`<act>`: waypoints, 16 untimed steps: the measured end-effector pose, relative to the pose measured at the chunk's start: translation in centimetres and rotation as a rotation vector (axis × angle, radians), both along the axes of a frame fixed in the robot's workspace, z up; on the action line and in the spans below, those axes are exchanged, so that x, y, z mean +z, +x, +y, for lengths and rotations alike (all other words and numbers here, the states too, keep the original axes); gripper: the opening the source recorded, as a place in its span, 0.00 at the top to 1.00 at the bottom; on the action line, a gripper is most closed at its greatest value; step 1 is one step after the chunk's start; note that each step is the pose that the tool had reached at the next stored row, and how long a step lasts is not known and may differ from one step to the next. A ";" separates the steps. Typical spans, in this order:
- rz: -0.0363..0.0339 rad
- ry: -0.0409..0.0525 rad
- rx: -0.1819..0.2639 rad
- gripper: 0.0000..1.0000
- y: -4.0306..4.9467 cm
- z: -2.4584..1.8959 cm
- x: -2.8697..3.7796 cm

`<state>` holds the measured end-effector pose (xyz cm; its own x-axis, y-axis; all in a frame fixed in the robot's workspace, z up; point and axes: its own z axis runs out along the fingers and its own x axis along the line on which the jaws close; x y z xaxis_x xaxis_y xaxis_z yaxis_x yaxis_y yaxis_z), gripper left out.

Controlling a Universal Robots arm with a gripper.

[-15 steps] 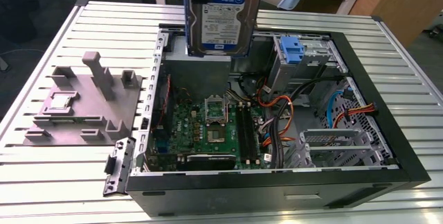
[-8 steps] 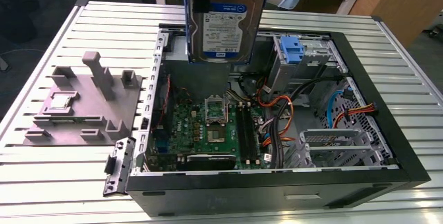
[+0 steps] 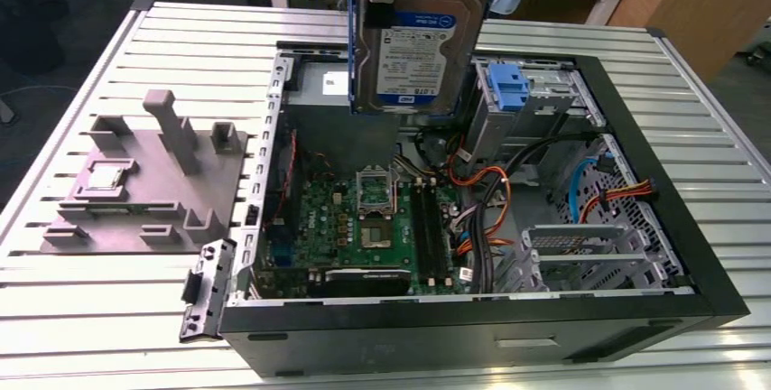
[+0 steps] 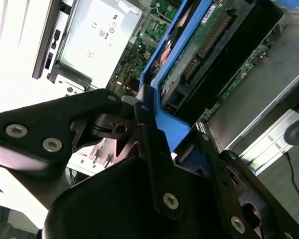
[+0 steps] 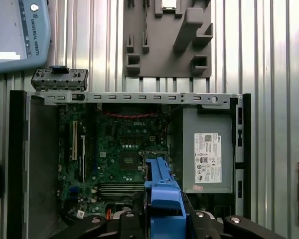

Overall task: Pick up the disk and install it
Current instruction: 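Pick up the disk, then insert the disk into the insertion slot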

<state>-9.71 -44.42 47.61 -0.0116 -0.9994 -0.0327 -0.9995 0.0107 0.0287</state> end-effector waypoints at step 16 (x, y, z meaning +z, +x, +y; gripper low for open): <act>0.0000 -0.0003 0.000 0.63 0.13 -0.33 -0.01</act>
<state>-9.58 -44.75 47.60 -0.0115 -0.9994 -0.0324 -0.9995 0.0106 0.0288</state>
